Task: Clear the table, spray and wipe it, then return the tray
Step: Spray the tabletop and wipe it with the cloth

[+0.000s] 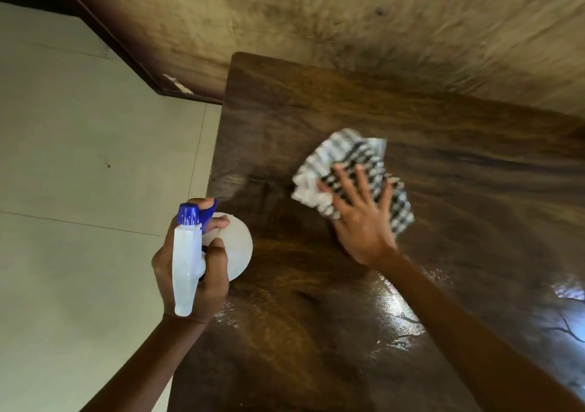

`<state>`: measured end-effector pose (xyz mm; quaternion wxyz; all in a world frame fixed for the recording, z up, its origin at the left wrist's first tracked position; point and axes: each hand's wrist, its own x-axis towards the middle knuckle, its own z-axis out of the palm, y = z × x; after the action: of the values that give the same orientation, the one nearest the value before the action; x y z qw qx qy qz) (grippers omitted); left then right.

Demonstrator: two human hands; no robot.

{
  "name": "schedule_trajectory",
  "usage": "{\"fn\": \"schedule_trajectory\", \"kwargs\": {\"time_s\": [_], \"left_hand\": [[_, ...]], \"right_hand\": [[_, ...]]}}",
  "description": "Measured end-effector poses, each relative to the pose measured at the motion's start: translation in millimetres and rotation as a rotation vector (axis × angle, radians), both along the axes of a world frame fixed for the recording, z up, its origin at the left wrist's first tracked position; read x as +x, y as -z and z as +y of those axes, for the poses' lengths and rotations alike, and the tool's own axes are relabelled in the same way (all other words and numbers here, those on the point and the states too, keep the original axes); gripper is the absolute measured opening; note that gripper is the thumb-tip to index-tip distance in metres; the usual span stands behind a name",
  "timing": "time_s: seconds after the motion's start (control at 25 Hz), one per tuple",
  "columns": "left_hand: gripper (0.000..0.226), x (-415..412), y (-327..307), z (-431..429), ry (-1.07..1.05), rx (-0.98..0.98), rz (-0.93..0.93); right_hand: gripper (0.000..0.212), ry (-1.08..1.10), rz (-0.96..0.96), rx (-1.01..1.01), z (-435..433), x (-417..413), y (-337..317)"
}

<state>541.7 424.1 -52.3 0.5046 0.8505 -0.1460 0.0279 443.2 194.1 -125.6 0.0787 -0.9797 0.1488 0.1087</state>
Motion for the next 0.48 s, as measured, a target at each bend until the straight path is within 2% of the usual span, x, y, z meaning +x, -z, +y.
{"fn": "schedule_trajectory", "kwargs": {"time_s": [0.08,0.16,0.24,0.28,0.36,0.48], "left_hand": [[0.065,2,-1,-1,0.001,-0.012,0.060],[0.080,4,-3,0,0.063,-0.036,0.113],[0.079,4,-4,-2,0.067,-0.007,0.061],[0.077,3,-4,-3,0.068,0.008,0.034],[0.076,4,-3,-3,0.069,0.015,0.005],[0.074,6,-2,2,0.090,0.024,0.049]], "right_hand": [[0.050,0.246,0.029,0.007,-34,12,-2],[0.046,0.492,0.074,0.038,-59,63,-4],[0.047,0.580,0.058,0.034,-67,129,-6],[0.048,0.552,0.059,0.049,-62,160,-7],[0.048,0.351,0.080,0.067,-35,205,-6],[0.052,-0.029,0.079,0.009,23,209,-4]]}}
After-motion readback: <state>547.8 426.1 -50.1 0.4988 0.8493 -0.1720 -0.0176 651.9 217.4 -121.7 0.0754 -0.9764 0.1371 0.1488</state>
